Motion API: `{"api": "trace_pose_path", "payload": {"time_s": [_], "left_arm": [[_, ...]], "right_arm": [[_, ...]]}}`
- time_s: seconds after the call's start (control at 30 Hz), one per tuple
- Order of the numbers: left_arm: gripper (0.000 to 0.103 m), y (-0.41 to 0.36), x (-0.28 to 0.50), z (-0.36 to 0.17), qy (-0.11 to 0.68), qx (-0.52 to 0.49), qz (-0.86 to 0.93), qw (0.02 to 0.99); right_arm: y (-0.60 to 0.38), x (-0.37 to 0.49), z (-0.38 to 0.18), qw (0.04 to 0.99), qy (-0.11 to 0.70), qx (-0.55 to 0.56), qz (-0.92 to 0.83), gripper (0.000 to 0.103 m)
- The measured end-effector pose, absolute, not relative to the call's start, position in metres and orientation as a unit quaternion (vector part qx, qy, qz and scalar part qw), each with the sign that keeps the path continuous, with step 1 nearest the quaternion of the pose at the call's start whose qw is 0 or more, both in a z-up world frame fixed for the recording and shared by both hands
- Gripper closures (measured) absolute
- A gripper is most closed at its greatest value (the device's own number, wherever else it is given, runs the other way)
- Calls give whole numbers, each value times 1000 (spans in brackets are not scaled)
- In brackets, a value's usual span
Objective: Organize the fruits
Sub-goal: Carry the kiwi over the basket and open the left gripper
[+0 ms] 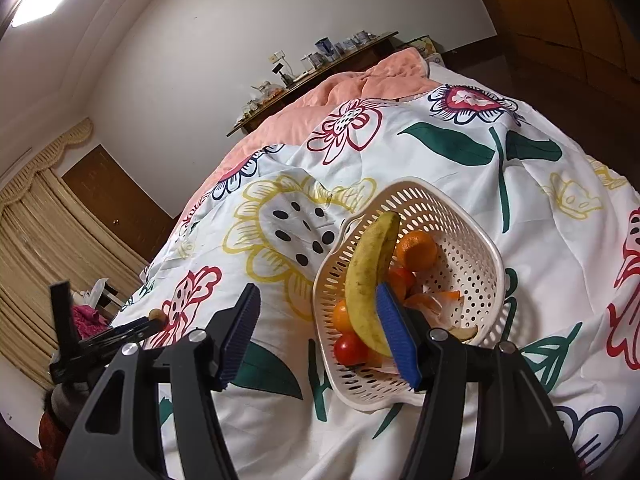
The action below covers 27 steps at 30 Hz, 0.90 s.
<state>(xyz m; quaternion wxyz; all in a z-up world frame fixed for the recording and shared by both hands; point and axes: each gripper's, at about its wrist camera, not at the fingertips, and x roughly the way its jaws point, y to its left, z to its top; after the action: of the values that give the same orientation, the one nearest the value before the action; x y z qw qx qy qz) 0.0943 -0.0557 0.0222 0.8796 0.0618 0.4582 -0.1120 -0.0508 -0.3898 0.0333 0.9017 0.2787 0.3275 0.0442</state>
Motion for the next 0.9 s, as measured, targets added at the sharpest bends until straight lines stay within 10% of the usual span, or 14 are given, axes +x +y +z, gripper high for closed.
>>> {"api": "trace_pose_path", "payload": {"time_s": [0.37,0.9], "left_arm": [[73,-71,103,17,457,97,-101,879],[73,-175,66,43,431,130,-226,864]], "right_arm": [[-393,-53,27,899,330,286,46,43],[-420,-67,32,903,303,304,19,43]]}}
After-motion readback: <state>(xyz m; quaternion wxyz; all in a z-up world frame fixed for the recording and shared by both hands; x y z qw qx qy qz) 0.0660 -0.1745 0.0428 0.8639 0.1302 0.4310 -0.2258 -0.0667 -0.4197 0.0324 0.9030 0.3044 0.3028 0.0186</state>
